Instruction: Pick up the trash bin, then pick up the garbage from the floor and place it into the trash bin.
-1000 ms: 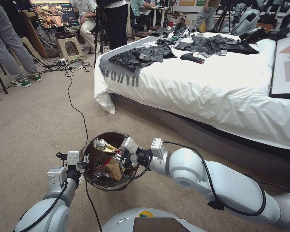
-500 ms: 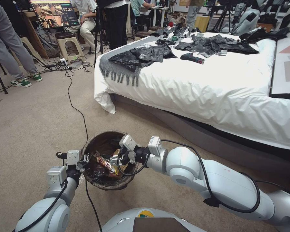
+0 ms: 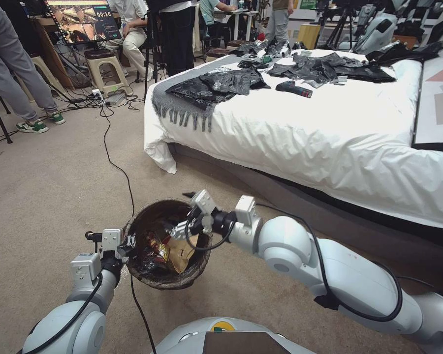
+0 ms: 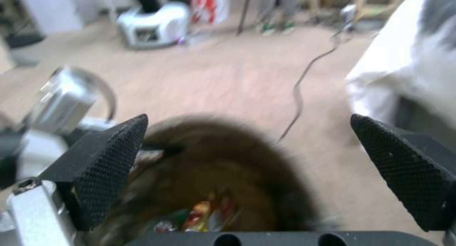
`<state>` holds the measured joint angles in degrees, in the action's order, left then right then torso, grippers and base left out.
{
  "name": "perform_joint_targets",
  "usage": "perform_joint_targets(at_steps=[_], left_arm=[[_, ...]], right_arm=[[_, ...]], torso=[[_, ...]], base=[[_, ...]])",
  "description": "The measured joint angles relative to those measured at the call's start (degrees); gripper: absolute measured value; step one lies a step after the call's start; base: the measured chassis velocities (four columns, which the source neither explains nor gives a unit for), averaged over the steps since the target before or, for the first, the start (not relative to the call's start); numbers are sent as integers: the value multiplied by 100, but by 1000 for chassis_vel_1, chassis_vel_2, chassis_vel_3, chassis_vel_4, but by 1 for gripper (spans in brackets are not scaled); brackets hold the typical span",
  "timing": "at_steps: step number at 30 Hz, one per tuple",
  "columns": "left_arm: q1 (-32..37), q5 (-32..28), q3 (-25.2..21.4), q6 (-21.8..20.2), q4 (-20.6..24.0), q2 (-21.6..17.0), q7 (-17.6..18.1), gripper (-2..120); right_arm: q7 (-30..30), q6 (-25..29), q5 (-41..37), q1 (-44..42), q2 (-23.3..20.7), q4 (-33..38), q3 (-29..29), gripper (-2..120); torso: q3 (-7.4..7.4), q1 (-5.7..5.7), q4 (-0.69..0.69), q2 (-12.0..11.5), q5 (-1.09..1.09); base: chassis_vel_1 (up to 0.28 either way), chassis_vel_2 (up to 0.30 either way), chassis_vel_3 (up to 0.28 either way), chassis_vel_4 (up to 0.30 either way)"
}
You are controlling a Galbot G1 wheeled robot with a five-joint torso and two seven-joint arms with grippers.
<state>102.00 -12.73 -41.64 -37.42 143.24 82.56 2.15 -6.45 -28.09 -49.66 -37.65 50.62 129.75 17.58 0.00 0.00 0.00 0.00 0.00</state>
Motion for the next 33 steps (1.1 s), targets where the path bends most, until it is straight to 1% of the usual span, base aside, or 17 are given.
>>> perform_joint_targets(at_steps=[3, 4, 6, 7, 8, 9, 11, 12, 13, 15, 18, 20, 22, 24, 25, 28, 33], left_arm=[[-57, -25, -18, -1, 0, 0, 2, 2], [-57, -25, -18, -1, 0, 0, 2, 2], [-92, -26, -30, -1, 0, -4, 5, 2], [-92, -26, -30, -1, 0, -4, 5, 2], [-99, -24, -31, -1, 0, -5, 4, 2], [-99, -24, -31, -1, 0, -5, 4, 2], [-102, 27, -27, -1, 0, 16, -20, 2], [-107, 42, -21, -1, 0, 31, -28, 2], [-107, 42, -21, -1, 0, 31, -28, 2], [-134, 79, -10, -10, 0, 63, -59, 2], [-140, 89, -16, -12, 0, 67, -77, 2], [-164, 109, -41, -14, 0, 48, -115, 2], [-165, 111, -44, -14, 0, 44, -116, 2], [-110, 142, -31, -13, 0, 49, -123, 2], [-110, 142, -31, -13, 0, 49, -123, 2], [9, 216, -27, -2, 0, 63, -136, 2], [99, 265, -38, 33, 0, 66, -150, 2]], right_arm=[[-128, 769, 483, -652, -108, 23, -499, 100], [-128, 769, 483, -652, -108, 23, -499, 100], [-351, 1145, 896, -1180, -93, 21, -804, 100], [-351, 1145, 896, -1180, -93, 21, -804, 100], [-459, 1348, 1195, -1513, -58, 2, -1105, 100], [-459, 1348, 1195, -1513, -58, 2, -1105, 100], [-461, 1630, 1809, -2241, 26, -1, -1982, 100], [-417, 1689, 1935, -2459, 46, 13, -2229, 100], [-417, 1689, 1935, -2459, 46, 13, -2229, 100], [-219, 1981, 2491, -3491, 194, 75, -3201, 100], [-187, 2138, 2726, -3829, 276, 80, -3497, 100], [-156, 2532, 3373, -4538, 547, 101, -4109, 100], [-157, 2679, 3562, -4745, 663, 107, -4256, 100], [-226, 3092, 3990, -5297, 1144, 172, -4581, 100], [-226, 3092, 3990, -5297, 1144, 172, -4581, 100], [-232, 3281, 4151, -5792, 1724, 337, -4825, 100], [-103, 3518, 4290, -6109, 2078, 427, -5080, 100]], torso=[[0, 0, -1, 0, 0], [0, 0, -1, 0, 0], [0, 0, -2, 0, 1], [0, 0, -2, 0, 1], [0, 0, -1, 0, 1], [0, 0, -1, 0, 1], [0, 0, 1, 0, 1], [0, 0, 1, 0, 1], [0, 0, 1, 0, 1], [0, 0, -3, 0, 1], [0, 0, -3, 0, 1], [-1, 0, -2, 0, 0], [-1, 0, -1, 0, 2], [-1, 0, -1, 0, 0], [-1, 0, -1, 0, 0], [-1, 0, 0, 0, -1], [-1, 0, 0, 1, -2]], base=[[0, 0, 0, 0], [0, 0, 0, 0], [0, 0, 0, 0], [0, 0, 0, 0], [0, 0, 0, 0], [0, 0, 0, 0], [0, 0, 0, 0], [0, 0, 0, 0], [0, 0, 0, 0], [0, 0, 0, 0], [0, 0, 0, 0], [0, 0, 0, 0], [0, 0, 0, 0], [0, 0, 0, 0], [0, 0, 0, 0], [0, 0, 0, 0], [0, 0, 0, 0]])
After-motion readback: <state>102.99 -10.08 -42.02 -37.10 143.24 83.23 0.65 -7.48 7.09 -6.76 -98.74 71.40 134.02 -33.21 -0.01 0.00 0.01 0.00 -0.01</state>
